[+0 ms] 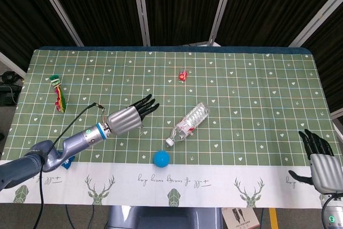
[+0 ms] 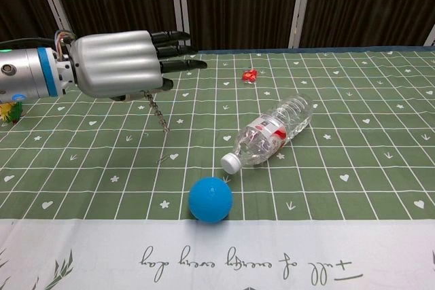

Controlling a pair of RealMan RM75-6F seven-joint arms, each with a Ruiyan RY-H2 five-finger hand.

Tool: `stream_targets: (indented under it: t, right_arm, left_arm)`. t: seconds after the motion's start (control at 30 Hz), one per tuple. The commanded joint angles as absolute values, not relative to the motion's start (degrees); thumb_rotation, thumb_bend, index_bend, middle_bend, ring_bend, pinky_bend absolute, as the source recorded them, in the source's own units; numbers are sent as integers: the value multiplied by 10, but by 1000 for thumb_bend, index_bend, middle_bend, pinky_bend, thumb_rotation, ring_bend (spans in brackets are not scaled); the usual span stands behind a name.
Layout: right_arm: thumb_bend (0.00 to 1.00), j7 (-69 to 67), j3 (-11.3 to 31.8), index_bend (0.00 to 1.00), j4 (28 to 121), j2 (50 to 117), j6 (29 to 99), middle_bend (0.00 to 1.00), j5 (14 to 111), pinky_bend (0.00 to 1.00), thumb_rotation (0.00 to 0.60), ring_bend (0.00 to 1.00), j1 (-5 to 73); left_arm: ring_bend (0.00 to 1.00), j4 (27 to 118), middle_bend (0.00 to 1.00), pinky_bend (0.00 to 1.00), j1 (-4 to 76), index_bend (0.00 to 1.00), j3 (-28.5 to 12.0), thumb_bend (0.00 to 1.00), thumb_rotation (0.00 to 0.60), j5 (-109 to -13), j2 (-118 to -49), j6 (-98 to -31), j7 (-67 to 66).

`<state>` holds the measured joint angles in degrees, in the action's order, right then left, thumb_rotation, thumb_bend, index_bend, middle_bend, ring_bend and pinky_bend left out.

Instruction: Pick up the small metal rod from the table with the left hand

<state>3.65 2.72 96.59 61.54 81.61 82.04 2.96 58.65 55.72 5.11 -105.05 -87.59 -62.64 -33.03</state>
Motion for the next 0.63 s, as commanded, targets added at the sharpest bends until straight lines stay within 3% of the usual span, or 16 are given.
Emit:
stream_targets:
  t: [0.03, 0.63]
  right_arm:
    - [58, 36, 27, 0, 966, 615, 816, 0, 820, 88, 600, 0, 30]
    - [58, 30, 26, 0, 965, 614, 819, 0, 825, 88, 600, 0, 28]
  left_arm:
    - [0, 589, 0, 0, 559, 619, 55, 402, 600, -1056, -879, -620, -335]
    - [0, 570, 0, 0, 549, 618, 65, 403, 600, -1059, -901, -596, -343]
